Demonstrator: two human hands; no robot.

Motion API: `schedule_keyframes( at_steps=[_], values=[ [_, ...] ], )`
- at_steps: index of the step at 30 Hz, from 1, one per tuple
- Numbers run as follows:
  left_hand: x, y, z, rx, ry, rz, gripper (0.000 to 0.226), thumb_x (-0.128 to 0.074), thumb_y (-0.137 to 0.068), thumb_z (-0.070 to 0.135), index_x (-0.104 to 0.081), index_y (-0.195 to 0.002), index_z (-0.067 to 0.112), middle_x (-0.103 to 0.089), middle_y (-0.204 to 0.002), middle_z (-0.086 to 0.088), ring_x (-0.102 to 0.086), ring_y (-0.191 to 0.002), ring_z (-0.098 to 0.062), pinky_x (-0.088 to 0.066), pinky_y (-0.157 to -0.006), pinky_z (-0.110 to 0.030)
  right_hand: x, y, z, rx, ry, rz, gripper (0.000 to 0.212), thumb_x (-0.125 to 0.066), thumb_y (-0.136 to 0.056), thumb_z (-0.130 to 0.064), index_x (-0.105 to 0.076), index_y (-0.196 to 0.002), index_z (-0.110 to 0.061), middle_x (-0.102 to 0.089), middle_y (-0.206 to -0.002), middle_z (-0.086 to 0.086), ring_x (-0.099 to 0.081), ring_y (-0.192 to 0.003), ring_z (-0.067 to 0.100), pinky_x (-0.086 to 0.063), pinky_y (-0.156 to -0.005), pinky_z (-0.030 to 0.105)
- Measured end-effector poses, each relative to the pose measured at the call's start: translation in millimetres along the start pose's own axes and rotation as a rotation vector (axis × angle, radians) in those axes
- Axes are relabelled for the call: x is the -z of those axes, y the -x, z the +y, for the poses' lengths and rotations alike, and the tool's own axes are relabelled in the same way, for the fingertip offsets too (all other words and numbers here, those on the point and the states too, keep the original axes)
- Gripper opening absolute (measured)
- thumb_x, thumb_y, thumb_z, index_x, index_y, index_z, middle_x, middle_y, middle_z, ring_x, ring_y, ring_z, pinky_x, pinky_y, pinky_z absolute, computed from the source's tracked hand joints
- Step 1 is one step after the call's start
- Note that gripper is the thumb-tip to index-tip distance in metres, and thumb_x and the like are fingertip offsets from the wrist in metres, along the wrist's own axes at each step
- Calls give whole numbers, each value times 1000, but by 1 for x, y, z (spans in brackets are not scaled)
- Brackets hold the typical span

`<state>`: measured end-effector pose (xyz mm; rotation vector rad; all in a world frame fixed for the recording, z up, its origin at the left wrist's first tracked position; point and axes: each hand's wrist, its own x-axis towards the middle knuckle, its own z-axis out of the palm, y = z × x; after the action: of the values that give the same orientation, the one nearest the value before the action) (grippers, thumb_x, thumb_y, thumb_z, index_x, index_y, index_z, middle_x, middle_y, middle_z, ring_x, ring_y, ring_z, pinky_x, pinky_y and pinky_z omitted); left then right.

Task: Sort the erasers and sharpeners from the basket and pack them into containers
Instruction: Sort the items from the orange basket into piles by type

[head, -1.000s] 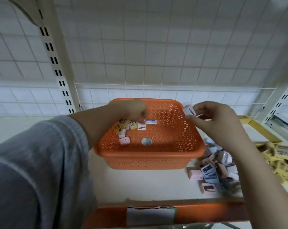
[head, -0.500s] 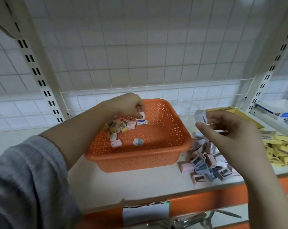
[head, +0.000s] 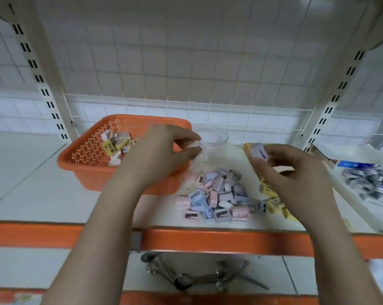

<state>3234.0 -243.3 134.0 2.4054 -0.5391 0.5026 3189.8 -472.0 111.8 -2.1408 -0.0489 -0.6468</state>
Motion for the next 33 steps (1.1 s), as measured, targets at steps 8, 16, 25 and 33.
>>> schedule_keyframes(
  at_steps=[8, 16, 25, 33],
  values=[
    [-37, 59, 20, 233, -10, 131, 22, -71, -80, 29, -72, -102, 27, -65, -81, 13, -54, -70, 3, -36, -62, -5, -20, 14, 52, 50, 183, -409, 35, -71, -83, -22, -66, -117, -19, -62, -114, -3, -50, -87, -1, -34, -70, -4],
    [-51, 54, 26, 251, -12, 192, 24, -75, -76, 27, -72, -99, 21, -65, -88, 9, -58, -76, -7, -46, -70, -20, -18, 26, 68, -23, 51, -287, 27, -66, -86, -22, -66, -113, -28, -64, -93, -10, -56, -85, 1, -38, -69, 1],
    [-97, 40, 35, 385, -116, 167, 24, -69, -82, 23, -69, -105, 23, -69, -103, 0, -63, -93, -24, -52, -77, -37, 17, 37, 80, -50, -36, -180, 14, -64, -87, -18, -68, -96, -28, -62, -86, -23, -52, -85, -18, -35, -70, -2],
    [-53, 39, 39, 272, -27, 357, 15, -64, -86, 21, -73, -97, 19, -70, -85, 6, -65, -74, -10, -54, -71, -28, 8, 11, 50, 105, 14, -224, 15, -62, -88, -17, -68, -98, -26, -60, -80, -24, -54, -83, -14, -38, -70, -1]
  ],
)
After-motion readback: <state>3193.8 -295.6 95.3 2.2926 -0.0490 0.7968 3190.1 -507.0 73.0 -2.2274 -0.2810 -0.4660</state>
